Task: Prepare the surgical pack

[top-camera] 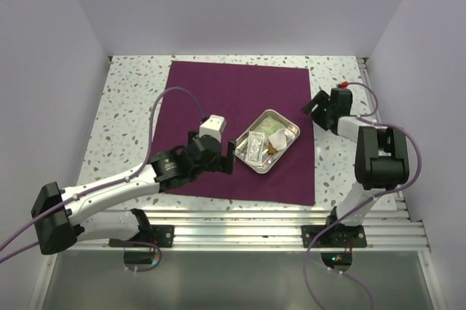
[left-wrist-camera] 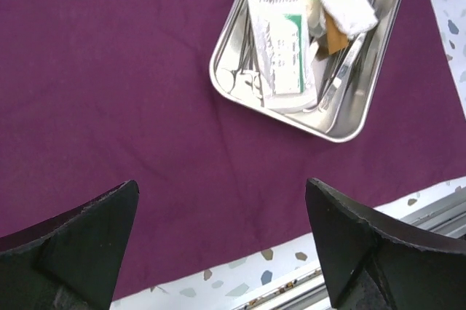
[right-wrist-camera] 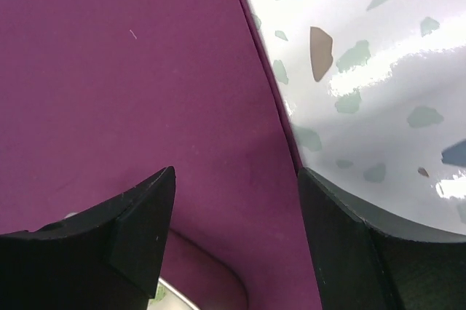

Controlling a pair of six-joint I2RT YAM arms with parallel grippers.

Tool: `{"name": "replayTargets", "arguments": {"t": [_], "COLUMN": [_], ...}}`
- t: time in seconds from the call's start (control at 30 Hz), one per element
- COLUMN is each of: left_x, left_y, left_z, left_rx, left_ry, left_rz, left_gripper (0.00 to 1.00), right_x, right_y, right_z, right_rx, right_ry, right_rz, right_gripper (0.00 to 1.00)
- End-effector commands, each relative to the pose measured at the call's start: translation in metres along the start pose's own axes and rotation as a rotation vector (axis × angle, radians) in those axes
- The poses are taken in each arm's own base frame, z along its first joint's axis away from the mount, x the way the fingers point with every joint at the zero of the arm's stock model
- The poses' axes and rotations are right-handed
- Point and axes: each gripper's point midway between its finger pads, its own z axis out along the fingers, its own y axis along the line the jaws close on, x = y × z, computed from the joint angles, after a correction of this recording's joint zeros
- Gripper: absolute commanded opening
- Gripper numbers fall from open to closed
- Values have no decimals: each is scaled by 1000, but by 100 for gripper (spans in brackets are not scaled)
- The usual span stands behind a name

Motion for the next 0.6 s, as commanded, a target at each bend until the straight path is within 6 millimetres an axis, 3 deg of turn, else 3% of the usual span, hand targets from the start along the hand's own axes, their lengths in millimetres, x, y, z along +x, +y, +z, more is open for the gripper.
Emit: {"name": "replayTargets", "arguments": {"t": [0.0, 0.23, 0.57], "left_x": [13, 70, 94], "left_y": [-4, 16, 56], "left_z": [0, 15, 12], "left_rx": [73, 24, -157], "left_ry": [-21, 95, 82], "left_rz": [-159, -335, -579], "left_gripper": [100, 100, 100], "right_x": [-26, -21, -11], "right_y": [21, 6, -3], "right_z": [8, 28, 40], "right_rx": [-75, -12, 5], "right_ry": [-57, -22, 18], "right_rz": [-55, -64, -58], "right_gripper": [72, 71, 70]}}
